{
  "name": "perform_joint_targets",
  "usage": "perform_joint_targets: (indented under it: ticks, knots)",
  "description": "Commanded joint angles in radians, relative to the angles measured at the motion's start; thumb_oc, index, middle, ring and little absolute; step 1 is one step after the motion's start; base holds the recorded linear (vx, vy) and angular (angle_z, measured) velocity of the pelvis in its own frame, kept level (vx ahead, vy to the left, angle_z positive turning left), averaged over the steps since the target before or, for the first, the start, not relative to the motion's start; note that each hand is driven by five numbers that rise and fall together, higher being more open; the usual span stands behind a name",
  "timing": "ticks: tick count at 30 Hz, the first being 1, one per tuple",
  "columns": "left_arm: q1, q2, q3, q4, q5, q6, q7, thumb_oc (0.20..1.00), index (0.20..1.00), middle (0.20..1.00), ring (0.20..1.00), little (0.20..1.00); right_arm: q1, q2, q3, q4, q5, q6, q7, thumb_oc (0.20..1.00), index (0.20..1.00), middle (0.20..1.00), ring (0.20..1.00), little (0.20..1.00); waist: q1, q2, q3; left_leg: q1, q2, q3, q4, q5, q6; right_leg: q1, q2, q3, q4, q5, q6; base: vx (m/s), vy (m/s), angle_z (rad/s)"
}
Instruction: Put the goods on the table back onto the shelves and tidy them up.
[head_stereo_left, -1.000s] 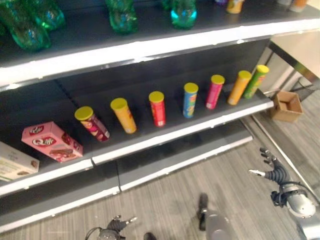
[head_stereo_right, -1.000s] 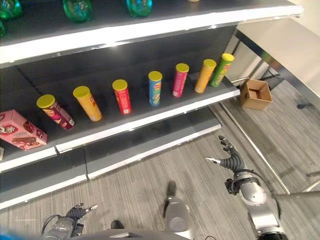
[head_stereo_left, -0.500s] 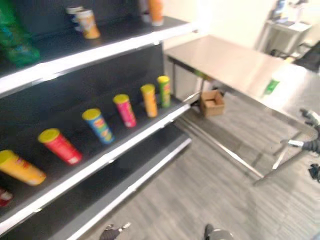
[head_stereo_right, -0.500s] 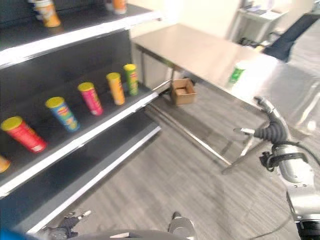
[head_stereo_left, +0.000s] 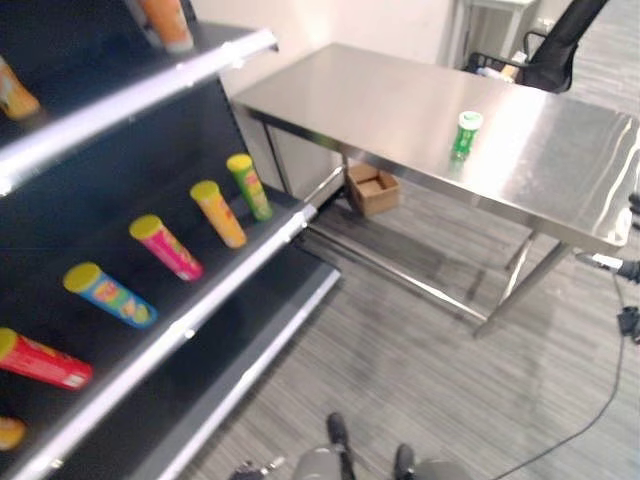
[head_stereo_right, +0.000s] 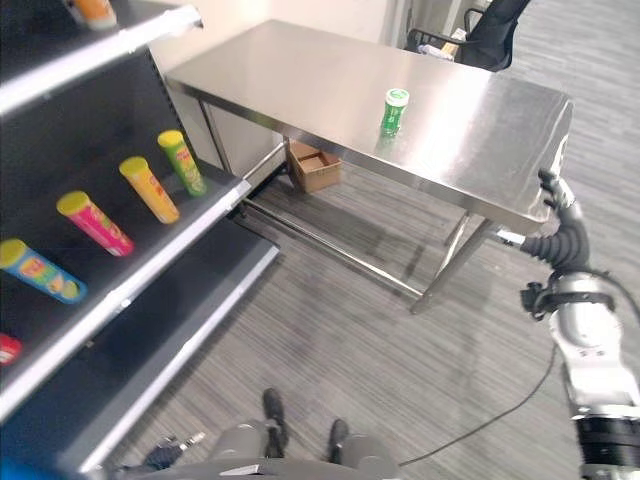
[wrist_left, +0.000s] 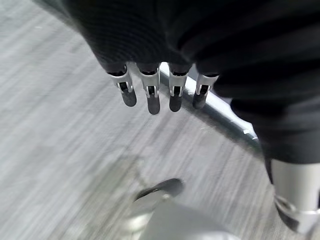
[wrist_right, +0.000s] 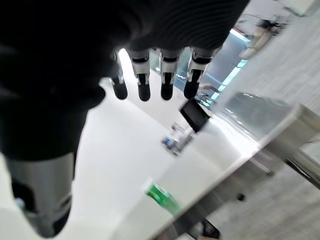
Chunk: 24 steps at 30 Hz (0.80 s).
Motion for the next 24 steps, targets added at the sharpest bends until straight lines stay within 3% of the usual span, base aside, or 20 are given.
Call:
perform_joint_targets:
  ticks: [1,4,6,7,8,9,10,12,14,15,16,17,19,20,21,24]
  knots:
    - [0.006,0.012,-0.004,0.005,-0.005,-0.006,0.009,1.000,1.000,1.000,1.000,1.000,-0.084,-0.076,-0.012,-0.059,0.020,-0.040,-0.031,1.000,1.000,1.000,1.000,1.000,0.024,0.001,-0.034,0.021,-0.045,0.022,-0.148,0.077,0.039,0.259,0.003,0.016,-0.199,-0.018,0.092,0.25,0.018,-0.25]
    - [0.012,0.014,0.012,0.007,-0.011,-0.005,0.016,1.000,1.000,1.000,1.000,1.000,-0.094,-0.070,0.009,-0.042,-0.004,-0.030,-0.032,1.000,1.000,1.000,1.000,1.000,0.034,-0.016,-0.052,0.053,-0.051,0.051,-0.148,0.066,0.055,0.261,-0.022,0.005,-0.124,-0.041,0.104,0.24,0.043,-0.37]
    - [0.011,0.017,0.016,-0.005,-0.023,-0.006,0.021,1.000,1.000,1.000,1.000,1.000,-0.126,-0.071,0.031,-0.029,-0.028,-0.024,-0.039,1.000,1.000,1.000,1.000,1.000,0.045,-0.026,-0.059,0.095,-0.056,0.078,-0.150,0.035,0.079,0.228,-0.066,-0.044,0.032,-0.020,0.145,0.26,0.063,-0.58]
    - [0.011,0.020,0.012,-0.009,-0.027,-0.004,0.022,1.000,1.000,1.000,1.000,1.000,-0.135,-0.068,0.035,-0.026,-0.038,-0.018,-0.038,1.000,1.000,1.000,1.000,1.000,0.043,-0.031,-0.059,0.121,-0.067,0.085,-0.149,0.015,0.096,0.184,-0.104,-0.067,0.155,0.006,0.182,0.26,0.066,-0.65]
    - [0.004,0.022,-0.009,-0.005,-0.025,0.001,0.024,1.000,1.000,1.000,1.000,1.000,-0.144,-0.062,0.032,-0.025,-0.051,-0.010,-0.043,1.000,1.000,1.000,1.000,1.000,0.029,-0.037,-0.049,0.169,-0.092,0.073,-0.150,-0.020,0.124,0.115,-0.159,-0.086,0.338,0.131,0.245,0.20,0.067,-0.41]
    - [0.003,0.022,-0.010,-0.005,-0.025,0.001,0.025,1.000,1.000,1.000,1.000,1.000,-0.144,-0.061,0.032,-0.025,-0.051,-0.010,-0.043,1.000,1.000,1.000,1.000,1.000,0.029,-0.040,-0.049,0.168,-0.096,0.073,-0.149,-0.021,0.126,0.109,-0.164,-0.085,0.348,0.127,0.246,0.24,0.047,-0.10]
    - [-0.004,0.032,-0.028,-0.010,-0.021,0.009,0.025,1.000,1.000,1.000,1.000,1.000,-0.141,-0.049,0.026,-0.028,-0.055,-0.011,-0.053,1.000,1.000,1.000,1.000,1.000,0.019,-0.027,-0.038,0.226,-0.089,0.065,-0.153,-0.052,0.136,0.034,-0.266,-0.130,0.484,0.182,0.246,0.17,0.031,0.28]
    - [-0.019,0.040,-0.046,-0.019,-0.010,0.011,0.018,1.000,1.000,1.000,1.000,1.000,-0.127,-0.053,0.015,-0.026,-0.067,-0.001,-0.052,1.000,1.000,1.000,1.000,1.000,0.017,-0.019,-0.037,0.240,-0.085,0.028,-0.154,-0.074,0.124,0.010,-0.351,-0.182,0.426,0.117,0.195,0.20,-0.091,0.69]
    - [-0.025,0.041,-0.063,-0.018,0.002,0.010,0.015,1.000,1.000,1.000,1.000,1.000,-0.118,-0.062,0.003,-0.018,-0.069,0.002,-0.052,1.000,1.000,1.000,1.000,1.000,0.011,-0.015,-0.040,0.239,-0.076,-0.002,-0.155,-0.079,0.109,0.003,-0.371,-0.189,0.340,0.109,0.184,0.16,-0.203,0.67]
    - [-0.033,0.043,-0.084,-0.006,0.021,0.008,0.009,1.000,1.000,1.000,1.000,1.000,-0.089,-0.080,-0.033,0.004,-0.062,0.007,-0.058,1.000,1.000,1.000,1.000,1.000,-0.006,-0.016,-0.050,0.248,-0.067,-0.048,-0.155,-0.090,0.084,0.020,-0.376,-0.162,0.108,0.141,0.188,0.15,-0.291,0.74]
    - [-0.040,0.041,-0.079,0.003,0.029,0.008,0.008,1.000,1.000,1.000,1.000,1.000,-0.070,-0.083,-0.055,0.018,-0.065,0.013,-0.065,1.000,1.000,1.000,1.000,1.000,-0.019,-0.024,-0.052,0.245,-0.063,-0.056,-0.154,-0.083,0.078,0.001,-0.369,-0.129,0.008,0.178,0.190,0.29,-0.461,1.00]
    - [-0.049,0.042,-0.066,0.021,0.039,0.010,0.010,1.000,1.000,1.000,1.000,1.000,-0.022,-0.074,-0.105,0.030,-0.076,0.025,-0.074,1.000,1.000,1.000,1.000,1.000,-0.042,-0.039,-0.059,0.264,-0.058,-0.098,-0.156,-0.095,0.061,-0.033,-0.358,-0.046,-0.115,0.250,0.217,0.24,-0.356,1.14]
    - [-0.052,0.046,-0.054,0.033,0.052,0.008,0.012,1.000,1.000,1.000,1.000,1.000,0.020,-0.054,-0.144,0.037,-0.090,0.036,-0.082,1.000,1.000,1.000,1.000,1.000,-0.060,-0.052,-0.059,0.281,-0.054,-0.135,-0.153,-0.108,0.051,-0.055,-0.354,0.042,-0.152,0.282,0.233,0.20,-0.235,0.92]
    - [-0.052,0.046,-0.054,0.033,0.052,0.008,0.012,1.000,1.000,1.000,1.000,1.000,0.021,-0.054,-0.145,0.037,-0.090,0.036,-0.082,1.000,1.000,1.000,1.000,1.000,-0.059,-0.052,-0.060,0.281,-0.054,-0.135,-0.153,-0.108,0.051,-0.055,-0.354,0.042,-0.152,0.283,0.233,0.20,-0.227,1.05]
    - [-0.049,0.054,-0.047,0.043,0.060,0.011,0.008,1.000,1.000,1.000,1.000,1.000,0.058,-0.045,-0.173,0.054,-0.100,0.045,-0.090,1.000,1.000,1.000,1.000,1.000,-0.071,-0.071,-0.062,0.300,-0.055,-0.168,-0.146,-0.119,0.043,-0.062,-0.335,0.111,-0.148,0.296,0.236,0.18,-0.229,1.03]
    - [-0.046,0.069,-0.044,0.046,0.064,0.008,0.005,1.000,1.000,1.000,1.000,1.000,0.090,-0.050,-0.196,0.074,-0.113,0.049,-0.083,1.000,1.000,1.000,1.000,1.000,-0.065,-0.100,-0.069,0.305,-0.041,-0.207,-0.124,-0.133,0.026,-0.023,-0.304,0.136,-0.157,0.253,0.244,0.15,-0.278,0.70]
